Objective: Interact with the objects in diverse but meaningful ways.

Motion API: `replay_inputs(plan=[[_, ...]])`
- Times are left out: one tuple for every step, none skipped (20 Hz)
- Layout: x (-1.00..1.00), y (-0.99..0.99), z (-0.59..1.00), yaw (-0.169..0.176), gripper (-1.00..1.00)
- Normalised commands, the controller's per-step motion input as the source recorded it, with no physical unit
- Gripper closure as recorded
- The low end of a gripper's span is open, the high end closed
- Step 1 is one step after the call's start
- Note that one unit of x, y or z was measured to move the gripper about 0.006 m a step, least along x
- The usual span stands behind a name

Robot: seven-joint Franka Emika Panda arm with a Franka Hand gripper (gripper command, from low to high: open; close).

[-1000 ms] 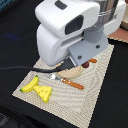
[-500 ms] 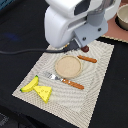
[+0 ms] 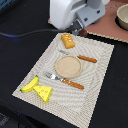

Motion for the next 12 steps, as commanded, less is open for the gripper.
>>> replay_inputs(plan=[[-0.78, 0.70, -0.18, 0.000, 1.00], [-0.76, 0.69, -0.19, 0.000, 1.00], [-0.75, 0.69, -0.19, 0.000, 1.00], [-0.73, 0.71, -0.20, 0.000, 1.00], [-0.73, 0.71, -0.21, 0.000, 1.00], [-0.73, 0.71, -0.23, 0.000, 1.00], [-0.73, 0.71, -0.23, 0.000, 1.00], [-0.73, 0.71, -0.24, 0.000, 1.00], [-0.73, 0.71, -0.25, 0.000, 1.00], [-0.73, 0.70, -0.27, 0.000, 1.00], [-0.72, 0.70, -0.27, 0.000, 1.00], [-0.73, 0.70, -0.28, 0.000, 1.00]])
